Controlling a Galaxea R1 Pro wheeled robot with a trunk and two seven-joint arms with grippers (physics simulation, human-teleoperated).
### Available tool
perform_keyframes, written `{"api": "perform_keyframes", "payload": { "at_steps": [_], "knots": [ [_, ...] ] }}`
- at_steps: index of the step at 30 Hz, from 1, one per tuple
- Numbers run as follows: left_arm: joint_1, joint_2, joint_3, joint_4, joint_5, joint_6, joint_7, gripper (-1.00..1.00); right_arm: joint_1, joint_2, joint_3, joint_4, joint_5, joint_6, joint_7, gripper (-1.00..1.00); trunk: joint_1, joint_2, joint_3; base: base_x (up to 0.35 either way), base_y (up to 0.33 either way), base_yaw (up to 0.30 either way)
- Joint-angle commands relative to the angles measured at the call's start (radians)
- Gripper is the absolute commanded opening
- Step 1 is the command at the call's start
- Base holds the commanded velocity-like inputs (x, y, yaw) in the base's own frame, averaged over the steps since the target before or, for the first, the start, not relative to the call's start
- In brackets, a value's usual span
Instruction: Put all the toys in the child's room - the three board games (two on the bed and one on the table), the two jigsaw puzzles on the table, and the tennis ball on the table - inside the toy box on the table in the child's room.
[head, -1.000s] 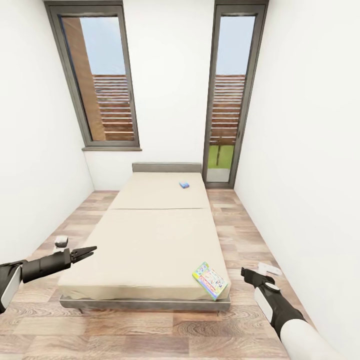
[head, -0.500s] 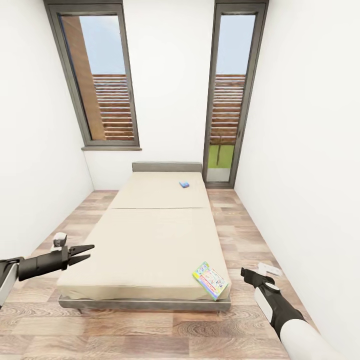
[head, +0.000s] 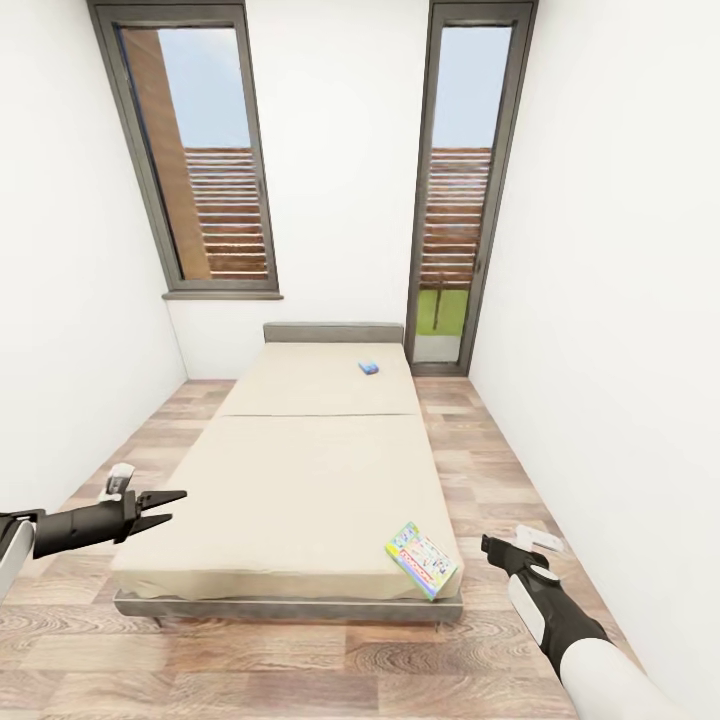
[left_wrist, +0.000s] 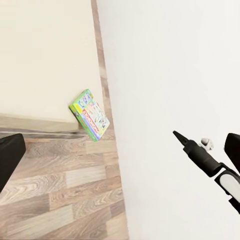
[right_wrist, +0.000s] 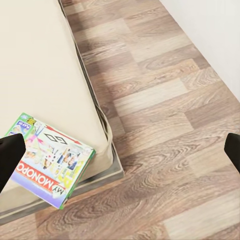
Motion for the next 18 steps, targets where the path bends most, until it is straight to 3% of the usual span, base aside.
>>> {"api": "perform_keyframes", "payload": {
  "at_steps": [1, 8, 18],
  "knots": [
    [-0.001, 0.0, 0.001, 0.0, 0.0, 0.005, -0.001, 1.0, 0.0, 0.0, 0.001, -0.002, -0.008, 0.005, -0.003, 1.0, 0.004, -0.009, -0.005, 0.0, 0.0, 0.0],
    [-0.001, -0.004, 0.001, -0.001, 0.002, 0.004, 0.004, 1.0, 0.0, 0.0, 0.001, -0.002, -0.008, 0.005, -0.004, 1.0, 0.031, -0.058, -0.027, -0.003, 0.0, 0.0],
    [-0.001, -0.006, 0.001, -0.001, 0.003, 0.004, 0.005, 1.0, 0.0, 0.001, 0.002, -0.002, -0.008, 0.003, -0.004, 1.0, 0.069, -0.128, -0.058, -0.161, 0.025, 0.0]
  ]
}}
